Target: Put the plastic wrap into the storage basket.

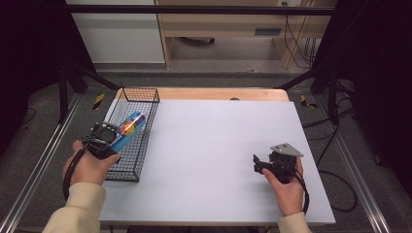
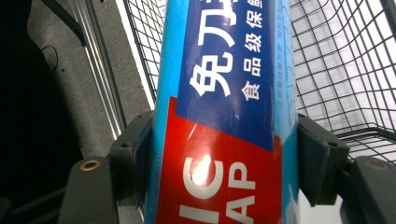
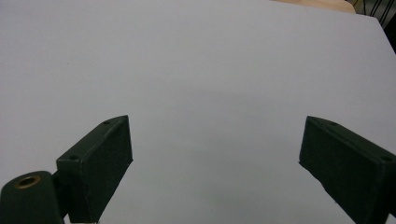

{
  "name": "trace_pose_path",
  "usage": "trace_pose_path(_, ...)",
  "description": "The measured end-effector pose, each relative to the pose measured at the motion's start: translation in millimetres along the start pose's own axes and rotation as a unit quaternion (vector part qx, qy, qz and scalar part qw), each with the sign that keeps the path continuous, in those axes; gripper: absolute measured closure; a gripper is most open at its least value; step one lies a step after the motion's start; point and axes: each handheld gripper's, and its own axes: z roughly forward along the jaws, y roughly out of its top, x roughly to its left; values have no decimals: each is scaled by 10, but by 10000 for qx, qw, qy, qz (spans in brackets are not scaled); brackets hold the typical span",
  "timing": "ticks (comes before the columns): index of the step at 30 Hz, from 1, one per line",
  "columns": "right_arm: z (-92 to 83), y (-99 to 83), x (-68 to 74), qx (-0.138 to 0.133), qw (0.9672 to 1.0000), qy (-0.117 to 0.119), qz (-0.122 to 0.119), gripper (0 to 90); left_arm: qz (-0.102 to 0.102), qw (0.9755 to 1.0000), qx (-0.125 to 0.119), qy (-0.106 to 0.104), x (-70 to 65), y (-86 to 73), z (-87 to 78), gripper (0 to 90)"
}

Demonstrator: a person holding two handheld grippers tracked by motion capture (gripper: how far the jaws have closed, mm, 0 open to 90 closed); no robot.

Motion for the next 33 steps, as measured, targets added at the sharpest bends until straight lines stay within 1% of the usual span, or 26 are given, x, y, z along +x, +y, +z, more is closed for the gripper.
trace_pose_path(6, 9, 0, -1, 8, 10000, 17, 6, 97, 16, 9999, 100, -54, 9, 15, 21, 312)
trace_pose_path(8, 10, -2, 2, 30, 10000, 26, -17, 97, 52, 9999, 144, -34, 8, 28, 39, 313)
trace_pose_path(12, 11, -1, 4, 33, 10000, 35, -26, 97, 36, 9998, 182, -42, 8, 37, 62, 313)
trace_pose_path(14, 14, -5, 5, 54, 10000, 46, -43, 97, 70, 9996, 256, -91, 13, 46, 72, 313)
trace_pose_path(15, 14, -5, 5, 54, 10000, 46, -43, 97, 70, 9996, 256, -91, 13, 46, 72, 313)
trace_pose_path(22, 17, -4, 18, 79, 9999, 71, -76, 97, 127, 9991, 373, -129, -29, 108, 120, 313)
trace_pose_path(24, 19, -4, 19, 84, 9999, 77, -83, 97, 134, 9991, 388, -112, -39, 119, 131, 313)
trace_pose_path(31, 20, -5, 25, 92, 9999, 83, -94, 97, 105, 9987, 470, -186, -43, 113, 179, 313)
trace_pose_path(33, 21, -6, 28, 92, 9999, 78, -109, 97, 65, 9988, 434, -204, -41, 101, 190, 314)
